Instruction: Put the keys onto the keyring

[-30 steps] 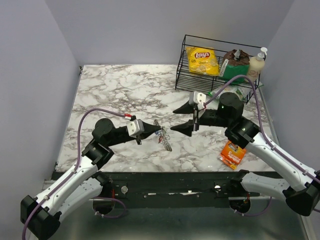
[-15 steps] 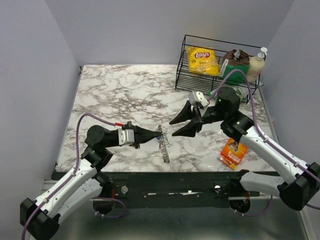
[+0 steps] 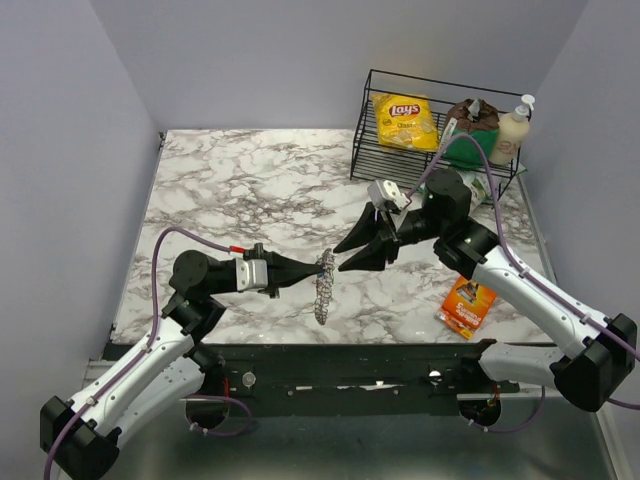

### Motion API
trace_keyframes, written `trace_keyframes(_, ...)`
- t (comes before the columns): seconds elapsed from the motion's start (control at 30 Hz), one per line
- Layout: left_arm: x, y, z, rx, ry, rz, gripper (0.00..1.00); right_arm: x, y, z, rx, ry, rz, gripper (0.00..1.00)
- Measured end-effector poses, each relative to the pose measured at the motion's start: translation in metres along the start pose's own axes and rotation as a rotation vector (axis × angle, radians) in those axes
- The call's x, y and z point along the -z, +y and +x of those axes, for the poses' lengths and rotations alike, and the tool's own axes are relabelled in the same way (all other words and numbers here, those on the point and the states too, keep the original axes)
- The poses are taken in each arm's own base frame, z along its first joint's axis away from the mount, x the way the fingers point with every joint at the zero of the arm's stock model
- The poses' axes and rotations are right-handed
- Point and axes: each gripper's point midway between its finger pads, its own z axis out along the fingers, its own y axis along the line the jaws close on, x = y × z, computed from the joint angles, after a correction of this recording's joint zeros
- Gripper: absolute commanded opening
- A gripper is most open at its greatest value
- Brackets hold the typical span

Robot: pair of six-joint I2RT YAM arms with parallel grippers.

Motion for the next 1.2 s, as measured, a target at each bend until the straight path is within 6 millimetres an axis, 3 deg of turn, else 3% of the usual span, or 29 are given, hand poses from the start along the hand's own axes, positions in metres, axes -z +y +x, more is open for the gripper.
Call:
trace_keyframes(0.27, 0.0, 0.0, 0.0, 0.005, 0.004, 0.001, 0.0, -0.009, 0.001, 0.003, -0.014, 0.009, -0.027, 0.38)
trace_keyframes(0.8, 0.001, 0.0, 0.006, 0.015, 0.024, -0.001, 0.0, -0.01, -0.004, 0.009, -0.023, 0.033, -0.003, 0.04)
trace_keyframes(1.07, 0.001, 0.0, 0.005, 0.012, 0.021, -0.001, 0.0, -0.01, -0.005, 0.012, -0.027, 0.04, 0.0, 0.01)
trace_keyframes(1.2, 0.001, 0.0, 0.004, 0.011, 0.02, -0.001, 0.0, -0.01, -0.004, 0.013, -0.024, 0.044, 0.002, 0.09)
